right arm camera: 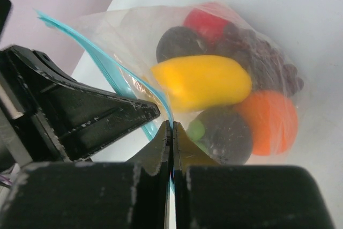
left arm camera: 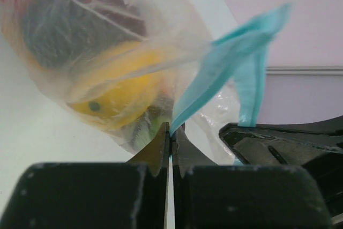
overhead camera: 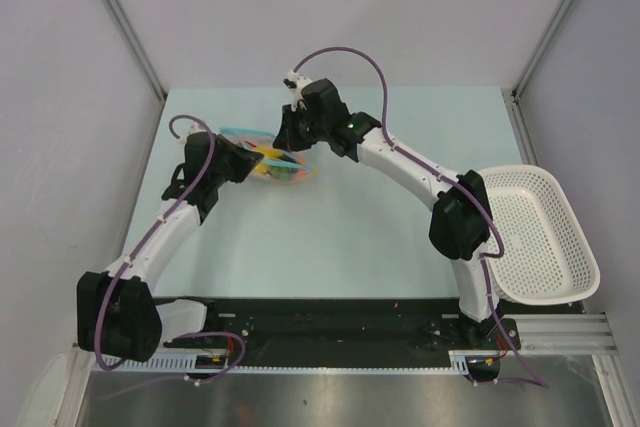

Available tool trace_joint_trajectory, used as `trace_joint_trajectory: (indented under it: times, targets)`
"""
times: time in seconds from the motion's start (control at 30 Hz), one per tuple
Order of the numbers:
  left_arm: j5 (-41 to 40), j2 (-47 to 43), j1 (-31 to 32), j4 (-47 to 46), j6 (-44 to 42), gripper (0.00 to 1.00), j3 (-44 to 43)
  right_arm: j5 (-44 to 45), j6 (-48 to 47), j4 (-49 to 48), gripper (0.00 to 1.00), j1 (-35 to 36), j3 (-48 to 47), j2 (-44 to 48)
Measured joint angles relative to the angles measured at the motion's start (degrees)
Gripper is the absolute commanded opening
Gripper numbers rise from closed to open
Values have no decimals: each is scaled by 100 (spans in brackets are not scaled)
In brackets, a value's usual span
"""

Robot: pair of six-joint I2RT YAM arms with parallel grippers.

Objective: Open the zip-top bag and remove the fake food

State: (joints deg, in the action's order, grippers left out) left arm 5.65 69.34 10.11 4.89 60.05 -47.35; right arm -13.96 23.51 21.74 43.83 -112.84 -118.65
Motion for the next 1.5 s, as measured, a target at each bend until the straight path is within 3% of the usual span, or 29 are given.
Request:
trace_joint_trajectory:
  times: [0.47,0.6,0.73,0.83,0.93,1.0,1.2,1.33,1.5]
  targets:
    - [-70,-699,39,1174,-1580,0,-905,-461,-197,492,3,-227,-11,28]
    - [72,-348,155,1366,-1996,0,-1386,-837,-269,708,10,-457,-2,48]
    - [540,546,227,1563,-2461,0,-2398,-1161,-444,1047,17,-870,223,205]
    - [898,1123,317,1390,-2612,0,-2782,-1211,-651,1408,31,-1237,334,286]
    - [1172,1438,487,1333,-2625,0,-2789,-1187,-874,1733,57,-1593,352,352]
    - [1357,1615,608,1300,-2627,0,-2815,-1150,-1001,1746,61,-1779,588,551]
    - [1779,1930,901,1239,-2767,0,-2977,-1329,-1161,1711,55,-1729,1266,1307]
    - [1945,1932,938,1241,-2787,0,-2977,-1711,-1062,1342,40,-1565,1412,1445]
    - [2002,1928,938,1235,-2811,0,-2968,-2000,-737,713,35,-1300,2238,1515]
